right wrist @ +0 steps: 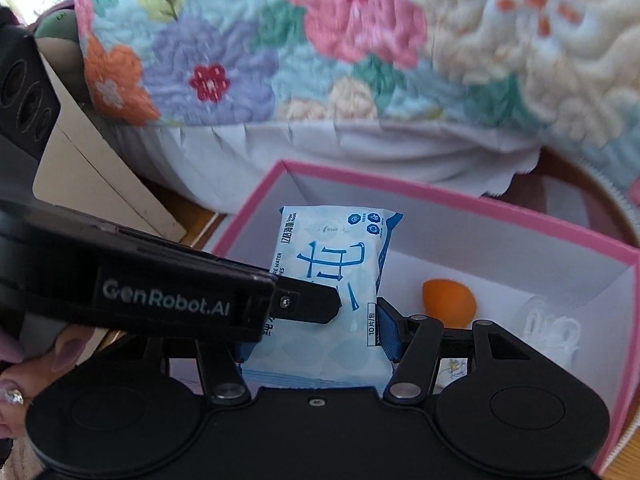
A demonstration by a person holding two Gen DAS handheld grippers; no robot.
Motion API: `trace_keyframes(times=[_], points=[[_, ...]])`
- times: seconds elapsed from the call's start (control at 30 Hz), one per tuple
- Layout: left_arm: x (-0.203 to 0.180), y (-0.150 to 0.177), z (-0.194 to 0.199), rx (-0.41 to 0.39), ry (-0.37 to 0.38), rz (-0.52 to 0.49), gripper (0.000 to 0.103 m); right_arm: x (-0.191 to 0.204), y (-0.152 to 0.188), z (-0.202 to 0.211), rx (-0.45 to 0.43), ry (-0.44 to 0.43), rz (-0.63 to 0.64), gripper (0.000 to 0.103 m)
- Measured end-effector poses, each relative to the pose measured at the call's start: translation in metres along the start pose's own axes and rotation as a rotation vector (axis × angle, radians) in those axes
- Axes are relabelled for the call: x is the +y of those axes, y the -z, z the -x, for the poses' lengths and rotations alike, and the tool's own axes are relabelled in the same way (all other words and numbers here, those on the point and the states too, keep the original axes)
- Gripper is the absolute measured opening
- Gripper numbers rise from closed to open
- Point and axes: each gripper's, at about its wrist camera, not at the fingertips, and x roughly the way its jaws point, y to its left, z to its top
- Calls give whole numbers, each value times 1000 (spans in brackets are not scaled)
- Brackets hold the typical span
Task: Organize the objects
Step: 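Lift the tissue pack and carry it over the pink box, then lower the tissue pack into the box and open both grippers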
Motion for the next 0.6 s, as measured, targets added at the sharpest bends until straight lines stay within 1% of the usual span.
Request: trace_keyframes(times=[0.13, 0.27, 0.37, 0.4, 0.47, 0.53, 0.6], points=[[3, -1, -12, 9, -24, -8, 28, -5, 2, -12, 10, 4, -25, 63], [8, -7, -25, 2, -44, -19, 28, -13, -2, -26, 19, 11, -91, 63], [10, -10, -34, -5, -66, -48, 24, -20, -5, -38, 34, 9, -133, 63], [11, -11, -36, 0, -70, -51, 23, -21, -5, -40, 41, 6, -144, 65], [12, -11, -38, 0, -77, -60, 22, -22, -4, -42, 54, 10, -175, 66], [12, -10, -39, -3, -87, -73, 21, -20, 0, -40, 54, 1, -195, 71], [12, -10, -39, -11, -106, -86, 21, -18, 6, -37, 44, -18, -204, 73]])
